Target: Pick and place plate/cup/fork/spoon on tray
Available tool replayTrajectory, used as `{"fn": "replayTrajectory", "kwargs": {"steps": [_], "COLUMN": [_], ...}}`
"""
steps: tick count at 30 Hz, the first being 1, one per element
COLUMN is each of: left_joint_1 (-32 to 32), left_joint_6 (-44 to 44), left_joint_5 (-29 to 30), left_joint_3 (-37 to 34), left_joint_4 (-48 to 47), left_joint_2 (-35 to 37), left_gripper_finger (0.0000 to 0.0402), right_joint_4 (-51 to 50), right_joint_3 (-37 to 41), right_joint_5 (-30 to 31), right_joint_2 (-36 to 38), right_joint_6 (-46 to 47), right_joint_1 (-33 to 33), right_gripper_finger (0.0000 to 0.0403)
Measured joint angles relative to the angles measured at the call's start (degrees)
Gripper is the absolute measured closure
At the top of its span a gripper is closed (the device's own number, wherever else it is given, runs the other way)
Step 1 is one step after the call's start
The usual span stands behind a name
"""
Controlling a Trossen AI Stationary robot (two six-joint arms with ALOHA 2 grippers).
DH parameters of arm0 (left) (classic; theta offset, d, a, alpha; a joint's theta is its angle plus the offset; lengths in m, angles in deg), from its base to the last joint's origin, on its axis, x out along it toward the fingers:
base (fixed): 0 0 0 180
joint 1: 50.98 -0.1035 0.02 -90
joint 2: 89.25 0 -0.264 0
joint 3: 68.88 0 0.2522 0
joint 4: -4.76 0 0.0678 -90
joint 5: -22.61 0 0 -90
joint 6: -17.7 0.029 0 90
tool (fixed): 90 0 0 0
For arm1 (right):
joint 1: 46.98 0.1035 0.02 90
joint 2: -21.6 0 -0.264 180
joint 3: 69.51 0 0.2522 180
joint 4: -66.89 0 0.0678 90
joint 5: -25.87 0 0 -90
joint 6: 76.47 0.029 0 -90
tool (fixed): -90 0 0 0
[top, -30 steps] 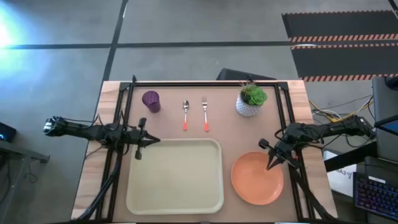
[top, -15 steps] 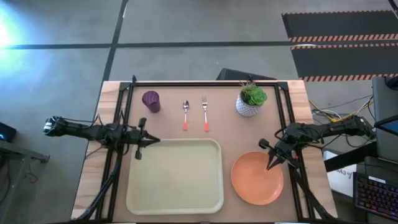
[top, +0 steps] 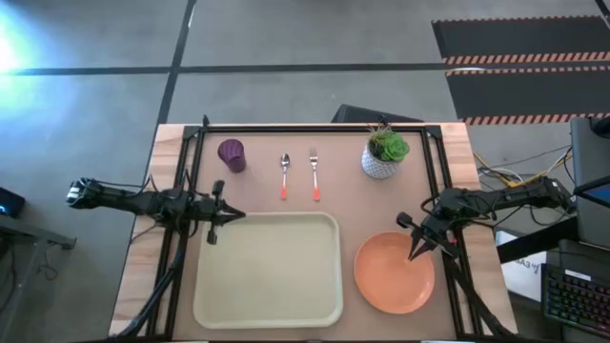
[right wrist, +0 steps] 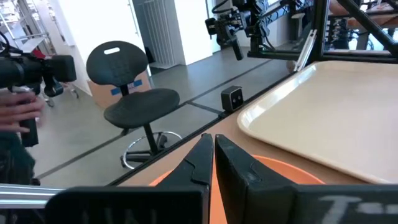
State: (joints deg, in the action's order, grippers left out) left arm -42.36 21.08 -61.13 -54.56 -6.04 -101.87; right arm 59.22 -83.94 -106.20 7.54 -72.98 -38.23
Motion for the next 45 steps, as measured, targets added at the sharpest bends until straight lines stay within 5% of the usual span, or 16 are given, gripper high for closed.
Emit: {"fn": "replayTrajectory", "kwargs": {"steps": [7,14,19,32,45], "left_joint_1": [0.01,0.01,0.02,0.01,0.01], "left_joint_6": [0.01,0.00,0.01,0.04,-11.95], "left_joint_5": [0.00,0.00,0.00,0.00,2.23], "left_joint_3": [0.01,0.01,0.01,0.01,0.01], "left_joint_4": [-0.02,-0.02,-0.01,1.20,23.41], "left_joint_2": [0.00,0.00,0.00,0.00,0.11], "left_gripper_finger": [0.0402,0.0402,0.0402,0.0402,0.0402], "right_joint_4": [0.26,7.63,18.29,25.94,28.98], "right_joint_3": [0.00,-0.01,0.00,0.00,0.00], "right_joint_5": [7.53,11.40,27.82,67.11,69.29], "right_joint_2": [0.00,0.01,0.02,0.02,0.02], "right_joint_6": [0.58,14.60,27.17,26.32,26.55], "right_joint_1": [-0.02,-0.01,-0.02,-0.04,-0.04], "right_gripper_finger": [0.0394,0.0394,0.0394,0.0394,0.0394]}}
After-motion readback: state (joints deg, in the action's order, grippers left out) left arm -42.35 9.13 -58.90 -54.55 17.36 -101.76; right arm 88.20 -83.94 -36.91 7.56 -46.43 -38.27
